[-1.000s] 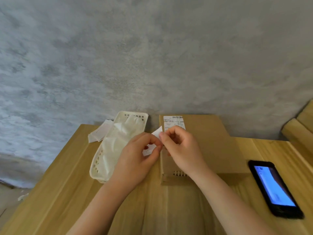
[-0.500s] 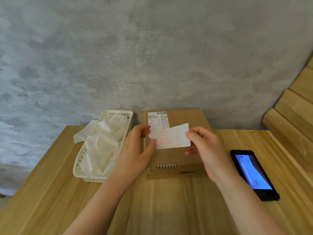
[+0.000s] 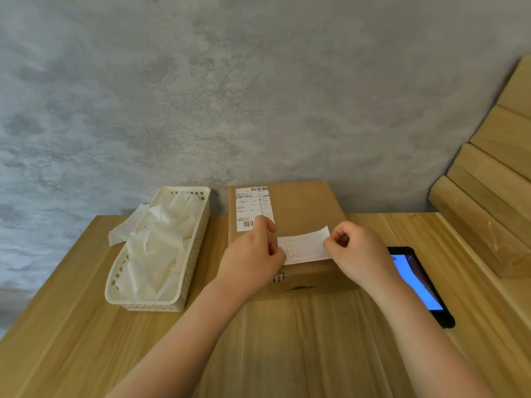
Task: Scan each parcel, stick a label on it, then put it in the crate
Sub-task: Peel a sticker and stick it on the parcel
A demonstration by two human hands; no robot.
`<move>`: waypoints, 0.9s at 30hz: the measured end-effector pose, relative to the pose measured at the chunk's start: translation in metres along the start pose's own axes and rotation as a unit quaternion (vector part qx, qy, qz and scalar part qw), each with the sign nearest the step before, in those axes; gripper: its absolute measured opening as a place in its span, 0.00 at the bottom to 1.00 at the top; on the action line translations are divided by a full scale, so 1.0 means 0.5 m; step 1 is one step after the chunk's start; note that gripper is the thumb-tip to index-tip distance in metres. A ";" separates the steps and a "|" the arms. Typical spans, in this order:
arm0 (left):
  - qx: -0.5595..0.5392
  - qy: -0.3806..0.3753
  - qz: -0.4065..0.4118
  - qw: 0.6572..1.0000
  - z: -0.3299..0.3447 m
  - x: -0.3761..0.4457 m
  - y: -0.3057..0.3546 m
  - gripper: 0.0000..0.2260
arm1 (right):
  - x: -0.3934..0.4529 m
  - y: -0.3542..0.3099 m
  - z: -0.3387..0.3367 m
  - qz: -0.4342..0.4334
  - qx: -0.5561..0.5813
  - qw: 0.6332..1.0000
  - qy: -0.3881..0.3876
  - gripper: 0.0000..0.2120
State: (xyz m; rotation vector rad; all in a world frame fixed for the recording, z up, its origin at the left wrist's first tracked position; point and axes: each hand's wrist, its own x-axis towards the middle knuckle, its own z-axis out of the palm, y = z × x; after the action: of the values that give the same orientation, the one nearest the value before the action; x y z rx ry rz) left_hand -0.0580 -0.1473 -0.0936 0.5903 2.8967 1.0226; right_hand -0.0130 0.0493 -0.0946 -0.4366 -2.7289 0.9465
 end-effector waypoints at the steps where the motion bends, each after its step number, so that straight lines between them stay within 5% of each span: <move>1: 0.019 0.003 0.003 1.000 0.002 0.002 0.002 0.13 | 0.002 0.002 0.003 -0.003 -0.013 1.000 0.002 0.07; 14: 0.162 0.015 0.039 0.986 0.014 0.012 0.011 0.13 | 0.000 0.021 0.028 -0.075 -0.086 0.992 0.058 0.09; 20: 0.135 0.030 0.149 0.979 0.028 0.004 -0.028 0.12 | -0.008 0.058 0.032 -0.201 -0.114 0.969 0.089 0.07; 24: 0.146 0.064 0.169 0.973 0.027 -0.011 -0.050 0.15 | -0.015 0.080 0.022 -0.141 -0.157 0.974 0.087 0.13; 27: 0.154 0.079 0.137 0.975 0.018 -0.031 -0.066 0.16 | -0.027 0.093 0.008 -0.022 -0.084 0.996 0.030 0.23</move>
State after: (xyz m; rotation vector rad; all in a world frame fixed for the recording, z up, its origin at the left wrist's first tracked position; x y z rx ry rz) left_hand -0.0536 -0.1708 -0.1225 0.9880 3.2090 0.6643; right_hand 0.0079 0.0771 -0.1286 -0.4262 -2.7622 0.6832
